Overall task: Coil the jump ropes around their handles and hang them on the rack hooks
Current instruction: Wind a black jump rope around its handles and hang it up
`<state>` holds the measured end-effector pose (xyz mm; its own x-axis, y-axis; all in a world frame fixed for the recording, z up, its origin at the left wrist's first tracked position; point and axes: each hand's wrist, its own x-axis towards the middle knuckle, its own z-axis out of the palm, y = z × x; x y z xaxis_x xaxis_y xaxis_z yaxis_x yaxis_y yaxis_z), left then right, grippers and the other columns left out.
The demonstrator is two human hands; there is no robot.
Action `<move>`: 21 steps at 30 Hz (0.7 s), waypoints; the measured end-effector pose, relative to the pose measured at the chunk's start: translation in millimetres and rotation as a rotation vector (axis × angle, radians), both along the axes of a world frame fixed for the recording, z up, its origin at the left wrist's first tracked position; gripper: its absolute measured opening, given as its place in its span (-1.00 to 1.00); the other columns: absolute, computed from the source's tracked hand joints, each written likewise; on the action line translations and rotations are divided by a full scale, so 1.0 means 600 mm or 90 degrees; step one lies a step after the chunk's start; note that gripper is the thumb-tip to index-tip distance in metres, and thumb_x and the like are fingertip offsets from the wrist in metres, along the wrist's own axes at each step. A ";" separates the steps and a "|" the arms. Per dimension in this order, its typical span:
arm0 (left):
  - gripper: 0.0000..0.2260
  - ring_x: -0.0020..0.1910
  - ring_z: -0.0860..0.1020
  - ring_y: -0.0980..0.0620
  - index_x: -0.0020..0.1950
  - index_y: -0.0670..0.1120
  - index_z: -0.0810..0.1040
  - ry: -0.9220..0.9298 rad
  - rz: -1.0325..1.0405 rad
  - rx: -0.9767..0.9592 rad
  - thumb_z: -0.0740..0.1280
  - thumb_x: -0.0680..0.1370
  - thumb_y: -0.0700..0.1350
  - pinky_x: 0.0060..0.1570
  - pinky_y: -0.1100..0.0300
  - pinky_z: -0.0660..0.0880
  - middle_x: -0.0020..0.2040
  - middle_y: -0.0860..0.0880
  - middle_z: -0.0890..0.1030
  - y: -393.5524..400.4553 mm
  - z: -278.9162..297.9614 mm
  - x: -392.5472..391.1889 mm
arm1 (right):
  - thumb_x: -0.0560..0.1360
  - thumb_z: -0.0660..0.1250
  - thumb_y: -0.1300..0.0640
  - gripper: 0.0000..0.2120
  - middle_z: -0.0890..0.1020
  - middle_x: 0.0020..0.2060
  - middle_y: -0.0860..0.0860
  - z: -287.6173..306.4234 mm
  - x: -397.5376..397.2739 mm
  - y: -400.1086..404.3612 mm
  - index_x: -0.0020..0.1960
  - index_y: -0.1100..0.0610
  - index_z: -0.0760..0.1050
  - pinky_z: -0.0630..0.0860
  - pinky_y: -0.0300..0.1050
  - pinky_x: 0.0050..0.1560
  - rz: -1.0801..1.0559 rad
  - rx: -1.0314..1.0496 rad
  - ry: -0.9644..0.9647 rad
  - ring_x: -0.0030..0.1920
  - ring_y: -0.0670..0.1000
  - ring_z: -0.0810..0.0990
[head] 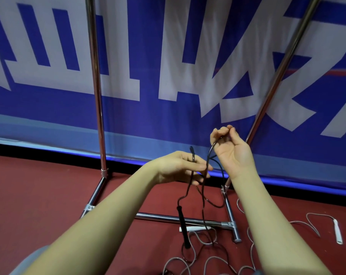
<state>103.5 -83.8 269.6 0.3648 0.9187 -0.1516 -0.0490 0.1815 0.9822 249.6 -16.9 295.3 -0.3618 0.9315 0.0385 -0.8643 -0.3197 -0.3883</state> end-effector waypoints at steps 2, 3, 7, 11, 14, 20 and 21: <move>-0.90 -0.27 0.61 0.04 -0.05 -0.18 0.58 -0.019 0.065 0.026 0.28 0.57 -0.31 -0.20 0.24 0.57 -0.29 -0.03 0.64 0.003 0.003 0.004 | 0.64 0.11 0.15 -0.76 0.59 -0.26 0.11 -0.010 0.006 0.008 -0.11 0.21 0.45 0.65 0.03 -0.17 0.007 0.003 -0.063 -0.27 0.03 0.65; -0.90 -0.30 0.62 0.06 -0.07 -0.18 0.57 -0.043 0.121 0.033 0.29 0.56 -0.32 -0.22 0.25 0.57 -0.32 -0.02 0.63 0.006 0.005 0.004 | 0.65 0.11 0.12 -0.75 0.64 -0.18 0.13 -0.015 0.009 0.011 -0.08 0.21 0.47 0.66 0.07 -0.13 0.027 0.013 -0.126 -0.17 0.06 0.68; -0.97 -0.31 0.64 0.06 -0.09 -0.18 0.59 -0.152 0.316 0.039 0.36 0.53 -0.27 -0.23 0.25 0.60 -0.31 -0.04 0.65 0.018 0.015 -0.012 | 0.64 0.09 0.01 -0.64 0.67 0.05 0.17 -0.035 0.018 0.012 0.12 0.25 0.51 0.64 0.06 -0.07 0.180 0.067 -0.457 0.00 0.07 0.68; -0.97 -0.35 0.65 0.07 -0.11 -0.19 0.56 -0.203 0.418 0.033 0.37 0.53 -0.26 -0.29 0.26 0.60 -0.34 -0.05 0.66 0.025 0.028 -0.033 | 0.63 0.11 -0.03 -0.66 0.68 0.04 0.12 -0.049 0.011 -0.001 0.11 0.18 0.55 0.52 0.03 0.15 0.309 0.167 -0.674 0.10 0.06 0.64; -0.97 -0.32 0.65 0.08 -0.08 -0.20 0.56 -0.207 0.450 0.029 0.37 0.54 -0.24 -0.27 0.26 0.61 -0.33 -0.03 0.66 0.026 0.027 -0.042 | 0.61 0.18 0.07 -0.77 0.69 0.00 0.08 -0.050 0.006 -0.015 0.11 0.12 0.57 0.47 0.08 0.24 0.359 0.272 -0.736 0.09 0.03 0.63; -0.79 -0.30 0.64 0.09 -0.03 -0.13 0.54 -0.125 0.374 -0.005 0.15 0.67 -0.11 -0.22 0.25 0.53 -0.22 -0.04 0.67 0.023 0.013 -0.044 | 0.59 0.16 0.34 -0.87 0.61 -0.28 0.11 -0.032 -0.004 -0.024 -0.03 0.24 0.48 0.65 0.10 -0.23 0.203 0.268 -0.615 -0.24 0.09 0.68; -0.77 -0.27 0.63 0.08 -0.02 -0.13 0.55 -0.083 0.335 -0.022 0.13 0.68 -0.10 -0.20 0.24 0.52 -0.17 -0.06 0.67 0.021 0.010 -0.045 | 0.59 0.15 0.35 -0.86 0.59 -0.28 0.10 -0.027 -0.004 -0.022 -0.04 0.23 0.47 0.65 0.09 -0.25 0.160 0.260 -0.587 -0.24 0.09 0.67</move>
